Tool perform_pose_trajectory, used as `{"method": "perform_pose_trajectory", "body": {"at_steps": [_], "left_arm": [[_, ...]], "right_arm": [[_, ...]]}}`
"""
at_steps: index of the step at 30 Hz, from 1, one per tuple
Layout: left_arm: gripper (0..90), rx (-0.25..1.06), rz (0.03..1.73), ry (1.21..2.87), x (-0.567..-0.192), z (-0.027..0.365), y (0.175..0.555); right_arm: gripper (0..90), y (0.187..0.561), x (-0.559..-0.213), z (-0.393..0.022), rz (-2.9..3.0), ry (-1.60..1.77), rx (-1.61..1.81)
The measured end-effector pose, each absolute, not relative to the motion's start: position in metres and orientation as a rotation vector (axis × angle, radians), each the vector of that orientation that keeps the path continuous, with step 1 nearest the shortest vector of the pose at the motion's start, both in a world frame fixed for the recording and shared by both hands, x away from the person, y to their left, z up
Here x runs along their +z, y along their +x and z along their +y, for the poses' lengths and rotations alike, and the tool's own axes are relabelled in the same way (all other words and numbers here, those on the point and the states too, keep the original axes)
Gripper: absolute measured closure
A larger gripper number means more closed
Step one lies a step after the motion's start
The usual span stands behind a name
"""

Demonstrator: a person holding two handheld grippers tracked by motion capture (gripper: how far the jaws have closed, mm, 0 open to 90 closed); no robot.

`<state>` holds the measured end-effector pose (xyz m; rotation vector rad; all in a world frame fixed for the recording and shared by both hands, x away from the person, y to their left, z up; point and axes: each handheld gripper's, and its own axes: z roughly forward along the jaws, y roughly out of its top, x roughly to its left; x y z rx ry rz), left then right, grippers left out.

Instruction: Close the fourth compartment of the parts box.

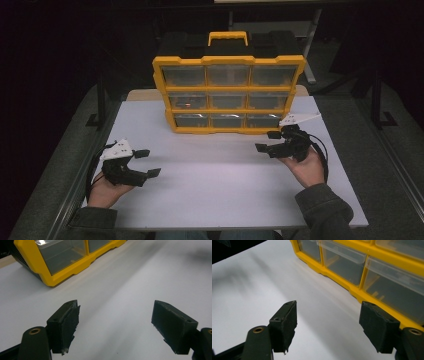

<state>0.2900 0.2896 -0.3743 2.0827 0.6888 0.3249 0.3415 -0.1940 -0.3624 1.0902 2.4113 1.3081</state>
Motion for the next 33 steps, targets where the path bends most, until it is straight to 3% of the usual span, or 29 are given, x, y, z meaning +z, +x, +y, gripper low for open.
{"method": "perform_pose_trajectory", "body": {"at_steps": [33], "left_arm": [[21.4, 0.317, 0.724, 2.131, -0.395, 0.284, 0.287]], "right_arm": [[21.0, 0.303, -0.407, -0.232, 2.371, 1.226, 1.321]]}}
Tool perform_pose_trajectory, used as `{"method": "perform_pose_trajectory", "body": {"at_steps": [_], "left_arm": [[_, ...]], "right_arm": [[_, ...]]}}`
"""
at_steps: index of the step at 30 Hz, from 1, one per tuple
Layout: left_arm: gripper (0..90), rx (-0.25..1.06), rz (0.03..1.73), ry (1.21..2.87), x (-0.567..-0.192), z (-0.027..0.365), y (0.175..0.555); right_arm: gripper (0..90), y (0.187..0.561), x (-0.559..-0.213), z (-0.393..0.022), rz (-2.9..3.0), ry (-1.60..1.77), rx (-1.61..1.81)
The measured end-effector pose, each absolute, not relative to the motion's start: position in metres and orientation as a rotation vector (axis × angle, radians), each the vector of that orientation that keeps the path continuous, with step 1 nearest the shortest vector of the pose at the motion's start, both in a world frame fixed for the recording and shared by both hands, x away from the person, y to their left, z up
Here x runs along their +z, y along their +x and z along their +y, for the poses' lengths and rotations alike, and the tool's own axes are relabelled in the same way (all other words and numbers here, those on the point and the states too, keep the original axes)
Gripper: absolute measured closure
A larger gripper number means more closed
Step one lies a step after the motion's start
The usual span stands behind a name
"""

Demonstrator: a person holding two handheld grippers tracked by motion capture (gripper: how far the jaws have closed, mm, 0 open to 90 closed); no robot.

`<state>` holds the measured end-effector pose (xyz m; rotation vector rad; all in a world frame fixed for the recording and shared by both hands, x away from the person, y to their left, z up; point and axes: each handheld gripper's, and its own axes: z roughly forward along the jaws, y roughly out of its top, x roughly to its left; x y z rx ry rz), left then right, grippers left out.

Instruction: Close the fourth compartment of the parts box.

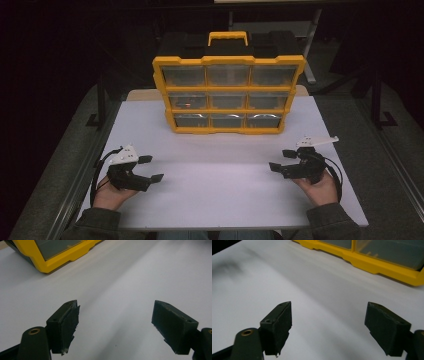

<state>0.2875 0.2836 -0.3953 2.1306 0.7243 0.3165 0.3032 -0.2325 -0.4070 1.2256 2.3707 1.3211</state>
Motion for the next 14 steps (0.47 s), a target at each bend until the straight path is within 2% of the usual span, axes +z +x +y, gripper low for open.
{"method": "perform_pose_trajectory", "body": {"at_steps": [14], "left_arm": [[21.4, 0.312, 0.738, 2.106, -0.402, 0.287, 0.279]], "right_arm": [[21.1, 0.282, -0.424, -0.247, 2.346, 1.294, 1.328]]}}
